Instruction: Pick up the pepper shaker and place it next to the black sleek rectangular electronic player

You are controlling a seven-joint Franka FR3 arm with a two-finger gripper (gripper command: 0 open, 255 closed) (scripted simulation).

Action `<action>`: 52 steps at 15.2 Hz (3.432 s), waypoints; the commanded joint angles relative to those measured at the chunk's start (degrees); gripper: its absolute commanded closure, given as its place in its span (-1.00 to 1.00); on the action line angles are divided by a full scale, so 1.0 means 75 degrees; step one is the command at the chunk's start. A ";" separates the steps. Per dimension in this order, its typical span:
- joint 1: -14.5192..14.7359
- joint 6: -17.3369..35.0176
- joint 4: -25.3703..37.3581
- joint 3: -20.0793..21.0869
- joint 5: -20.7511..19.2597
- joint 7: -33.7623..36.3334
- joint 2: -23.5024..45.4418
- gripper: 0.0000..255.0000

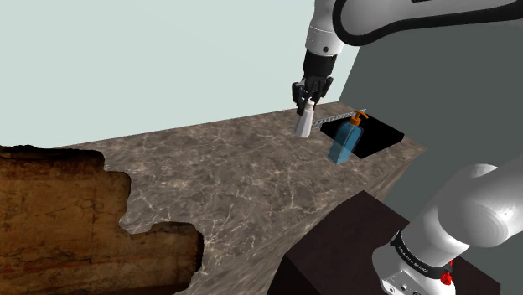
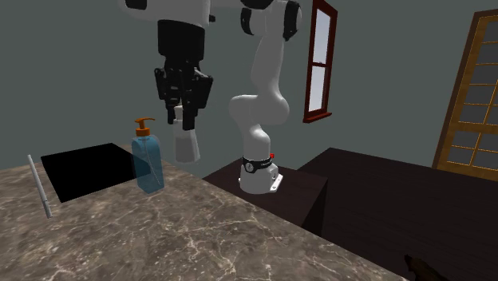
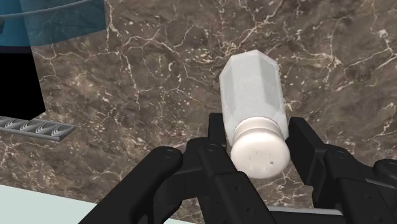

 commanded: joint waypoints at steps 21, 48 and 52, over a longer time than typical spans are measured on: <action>-0.1590 0.0405 0.2581 -0.2375 -0.0628 -0.3640 0.2633 1.00; -0.1918 0.2557 0.1851 -0.2704 -0.0544 -0.4115 0.4002 1.00; -0.1924 0.2937 0.1645 -0.2707 -0.0548 -0.4087 0.4177 1.00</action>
